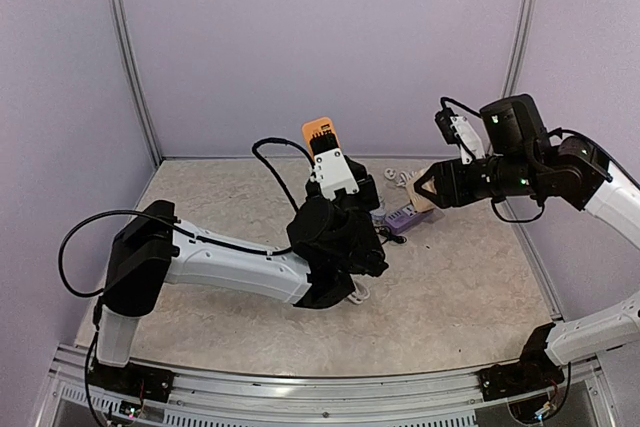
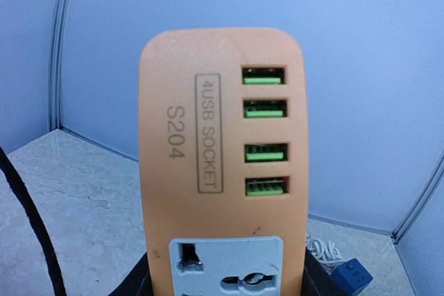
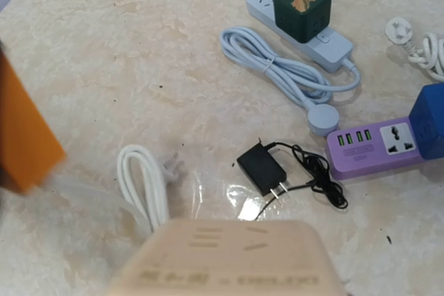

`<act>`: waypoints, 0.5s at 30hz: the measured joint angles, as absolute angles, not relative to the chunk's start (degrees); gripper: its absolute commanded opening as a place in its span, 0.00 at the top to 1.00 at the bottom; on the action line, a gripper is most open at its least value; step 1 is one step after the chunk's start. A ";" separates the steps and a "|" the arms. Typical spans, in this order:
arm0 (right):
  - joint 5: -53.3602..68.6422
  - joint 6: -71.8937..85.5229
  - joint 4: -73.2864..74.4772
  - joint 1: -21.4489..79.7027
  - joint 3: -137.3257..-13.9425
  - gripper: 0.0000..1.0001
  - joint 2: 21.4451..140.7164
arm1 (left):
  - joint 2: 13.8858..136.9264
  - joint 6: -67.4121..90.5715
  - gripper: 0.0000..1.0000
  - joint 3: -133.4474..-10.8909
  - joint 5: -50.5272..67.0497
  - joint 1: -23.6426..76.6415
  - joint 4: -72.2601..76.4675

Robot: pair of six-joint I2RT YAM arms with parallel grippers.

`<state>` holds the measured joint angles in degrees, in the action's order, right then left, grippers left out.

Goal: Insert the plug
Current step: Adjust the socket at the center of the board.

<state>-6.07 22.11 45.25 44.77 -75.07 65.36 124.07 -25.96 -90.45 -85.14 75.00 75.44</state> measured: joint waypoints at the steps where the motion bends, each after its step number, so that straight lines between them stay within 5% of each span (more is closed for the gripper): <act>1: -6.11 22.13 45.41 44.77 -75.24 1.00 65.36 | 123.46 -26.79 1.00 -91.26 -84.75 74.83 75.50; 7: -6.33 22.26 45.60 44.75 -75.46 1.00 65.36 | 117.78 -31.42 1.00 -88.03 -79.66 74.48 75.40; 12: -6.28 22.79 44.84 44.77 -74.56 1.00 65.36 | 102.24 -15.51 1.00 -64.73 -77.95 70.65 74.48; 15: -6.28 23.03 44.73 44.75 -74.19 1.00 65.63 | 91.20 2.48 1.00 -55.48 -66.15 68.14 65.95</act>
